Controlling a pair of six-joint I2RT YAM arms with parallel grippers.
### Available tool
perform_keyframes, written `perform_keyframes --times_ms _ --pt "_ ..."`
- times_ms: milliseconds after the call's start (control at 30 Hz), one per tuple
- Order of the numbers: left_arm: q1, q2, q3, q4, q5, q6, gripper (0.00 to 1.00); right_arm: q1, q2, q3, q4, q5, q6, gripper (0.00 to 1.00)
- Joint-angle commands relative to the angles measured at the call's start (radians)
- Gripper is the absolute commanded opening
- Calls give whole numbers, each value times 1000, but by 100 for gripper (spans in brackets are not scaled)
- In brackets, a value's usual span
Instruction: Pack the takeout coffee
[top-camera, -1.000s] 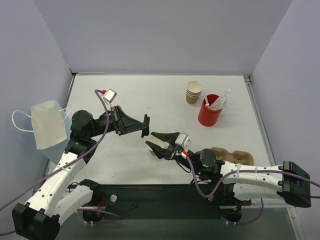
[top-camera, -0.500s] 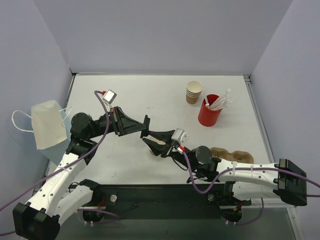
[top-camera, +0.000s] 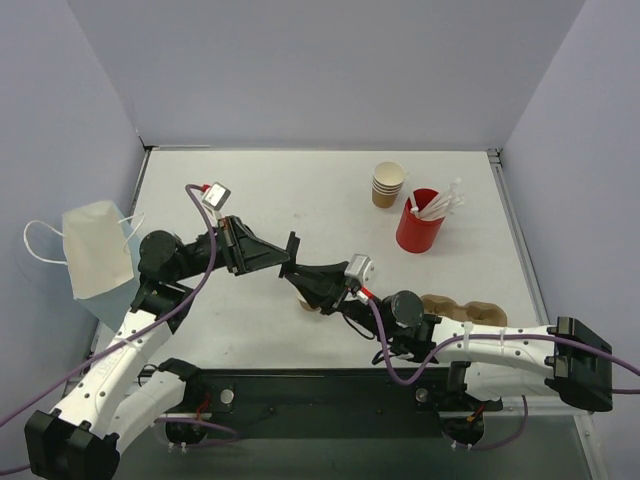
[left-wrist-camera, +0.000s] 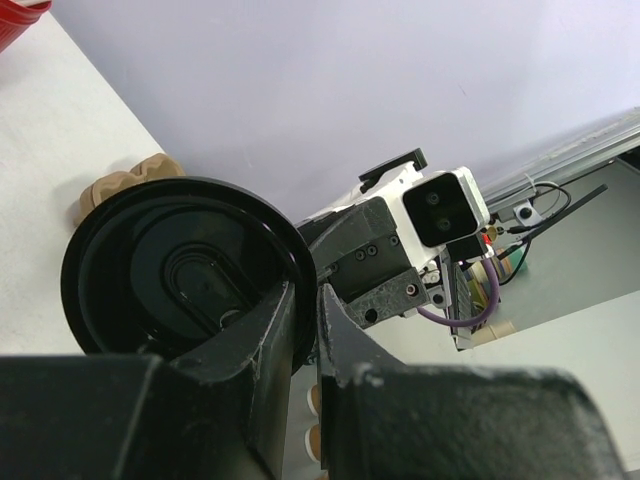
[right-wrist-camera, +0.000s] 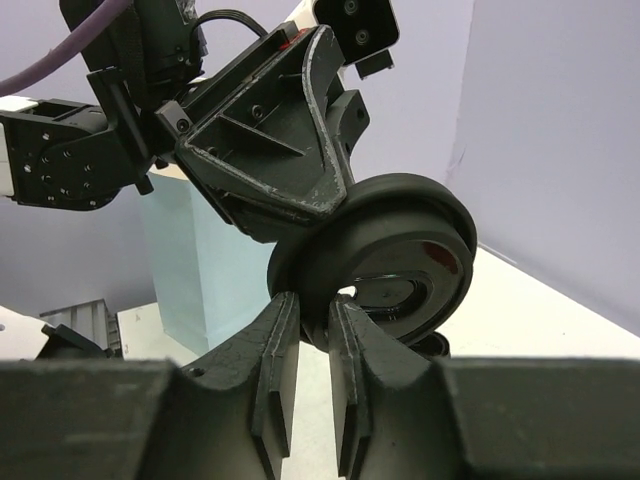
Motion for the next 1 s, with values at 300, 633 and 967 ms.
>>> perform_keyframes --times_ms 300,633,967 --pt "9 -16 16 -48 1 96 55 -5 -91 45 -90 19 64 0" --pt "90 92 348 -844 -272 738 96 -28 -220 289 -1167 254 255 0" --pt "88 -121 157 -871 -678 924 96 -141 82 657 -1717 130 363 0"
